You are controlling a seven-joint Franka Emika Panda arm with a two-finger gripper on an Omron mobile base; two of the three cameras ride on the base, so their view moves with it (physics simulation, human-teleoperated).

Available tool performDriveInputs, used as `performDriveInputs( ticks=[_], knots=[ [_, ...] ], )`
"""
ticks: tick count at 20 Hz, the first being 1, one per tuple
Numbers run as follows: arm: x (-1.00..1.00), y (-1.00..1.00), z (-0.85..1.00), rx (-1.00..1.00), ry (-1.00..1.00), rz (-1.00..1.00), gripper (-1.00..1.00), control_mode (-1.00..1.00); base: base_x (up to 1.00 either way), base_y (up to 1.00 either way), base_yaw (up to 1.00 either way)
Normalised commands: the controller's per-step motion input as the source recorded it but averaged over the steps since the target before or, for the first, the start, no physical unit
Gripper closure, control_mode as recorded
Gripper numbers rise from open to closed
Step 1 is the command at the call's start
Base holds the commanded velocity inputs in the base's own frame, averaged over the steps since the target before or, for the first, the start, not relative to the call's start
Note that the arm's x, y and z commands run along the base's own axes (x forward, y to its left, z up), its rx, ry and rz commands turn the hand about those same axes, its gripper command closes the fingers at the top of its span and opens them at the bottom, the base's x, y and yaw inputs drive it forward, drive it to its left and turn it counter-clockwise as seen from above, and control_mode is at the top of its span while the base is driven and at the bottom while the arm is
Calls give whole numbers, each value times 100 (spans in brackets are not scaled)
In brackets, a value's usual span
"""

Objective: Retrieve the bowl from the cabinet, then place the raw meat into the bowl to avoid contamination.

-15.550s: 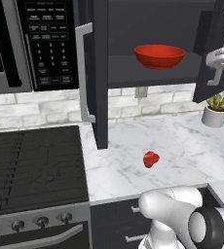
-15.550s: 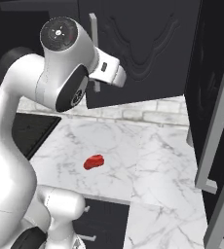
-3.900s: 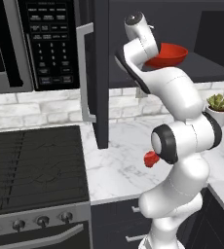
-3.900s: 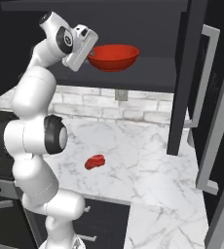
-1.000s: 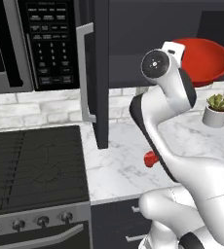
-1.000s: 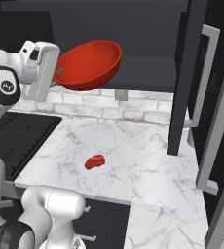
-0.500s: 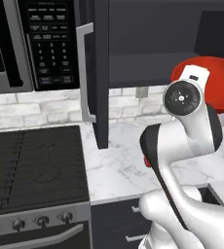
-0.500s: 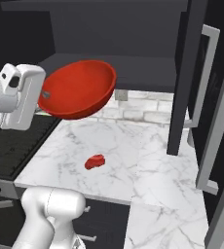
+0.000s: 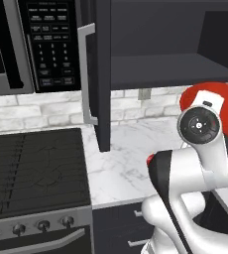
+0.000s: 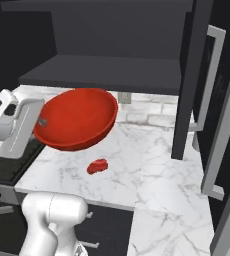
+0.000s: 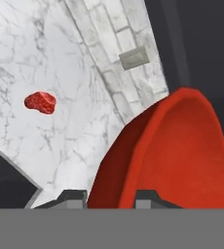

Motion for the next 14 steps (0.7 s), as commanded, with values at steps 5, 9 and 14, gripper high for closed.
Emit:
performDriveInputs(
  ticks=[5, 9, 14],
  knots=[
    [-37, -3, -44, 2, 7, -3, 100, -100, 0, 0, 0],
    [6, -22, -44, 0, 6, -3, 100, -100, 0, 0, 0],
    [46, -40, -26, 0, 2, 0, 100, -100, 0, 0, 0]
  ],
)
